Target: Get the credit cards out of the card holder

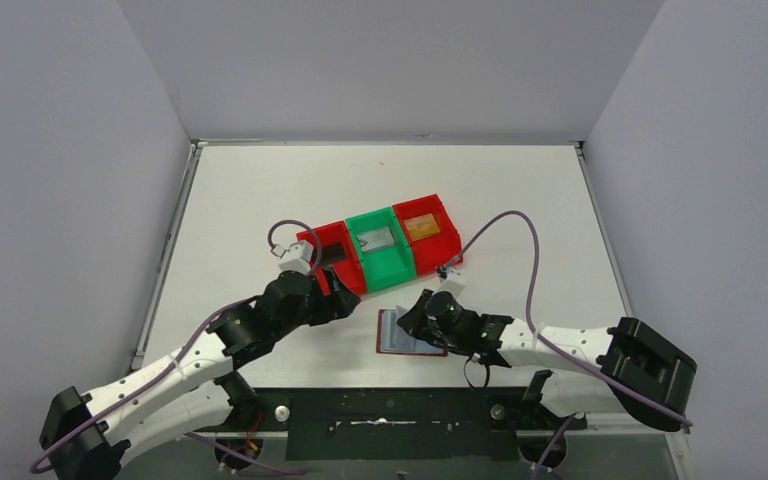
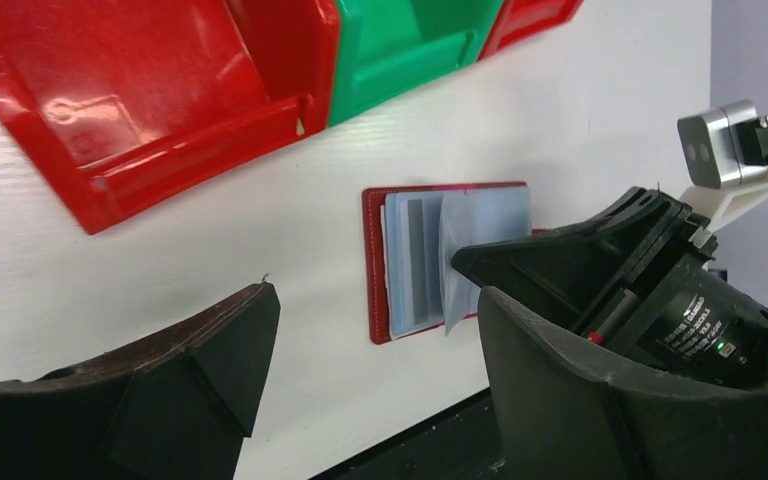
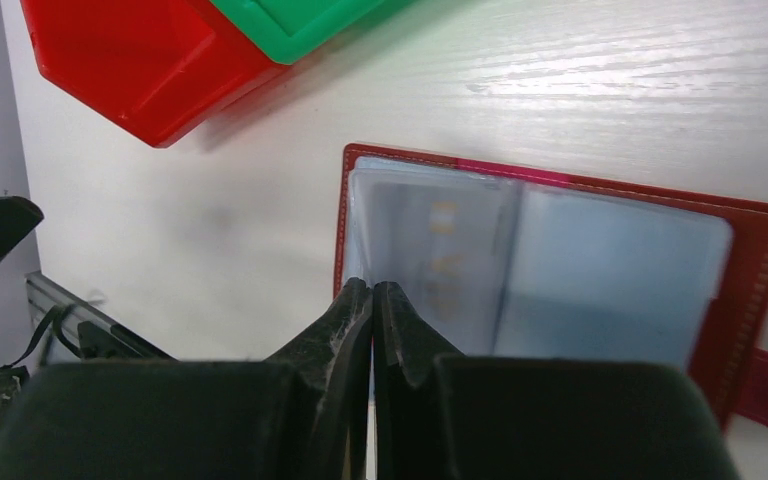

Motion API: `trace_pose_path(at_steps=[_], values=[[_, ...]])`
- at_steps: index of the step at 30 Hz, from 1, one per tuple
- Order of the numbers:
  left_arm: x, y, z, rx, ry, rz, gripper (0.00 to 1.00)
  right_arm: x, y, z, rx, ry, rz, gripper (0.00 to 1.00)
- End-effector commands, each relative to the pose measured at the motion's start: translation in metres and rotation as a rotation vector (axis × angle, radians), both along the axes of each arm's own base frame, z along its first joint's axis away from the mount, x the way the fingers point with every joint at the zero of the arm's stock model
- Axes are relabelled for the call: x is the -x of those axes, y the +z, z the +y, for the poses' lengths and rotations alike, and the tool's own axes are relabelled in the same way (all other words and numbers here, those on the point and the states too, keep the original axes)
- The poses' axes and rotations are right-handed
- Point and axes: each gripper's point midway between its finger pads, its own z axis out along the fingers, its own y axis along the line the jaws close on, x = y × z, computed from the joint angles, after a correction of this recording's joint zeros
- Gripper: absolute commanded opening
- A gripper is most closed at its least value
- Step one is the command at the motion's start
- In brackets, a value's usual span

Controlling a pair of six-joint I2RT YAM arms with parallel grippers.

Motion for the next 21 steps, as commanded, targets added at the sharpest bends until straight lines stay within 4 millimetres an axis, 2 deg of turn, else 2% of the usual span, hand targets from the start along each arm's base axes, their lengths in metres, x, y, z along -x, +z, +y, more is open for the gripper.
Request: trace_pose_path(at_steps=[1, 9, 14, 21], values=[[-0.001, 0.022, -0.043, 0.094, -0.181, -0.048, 0.72, -0.004, 0.030, 0.011, -0.200, 0.001, -0.061, 0.00], [-0.006, 0.016, -0.075, 0.112, -0.266, -0.012, 0.71, 0.000, 0.038, -0.003, -0.253, -0.011, -0.086, 0.00], [-0.001, 0.017, -0.097, 0.193, -0.320, 0.007, 0.71, 0.000, 0.043, -0.009, -0.268, -0.026, -0.098, 0.00], [0.014, -0.006, -0.123, 0.205, -0.405, 0.092, 0.68, 0.002, 0.029, -0.020, -0.265, -0.072, -0.067, 0.00]])
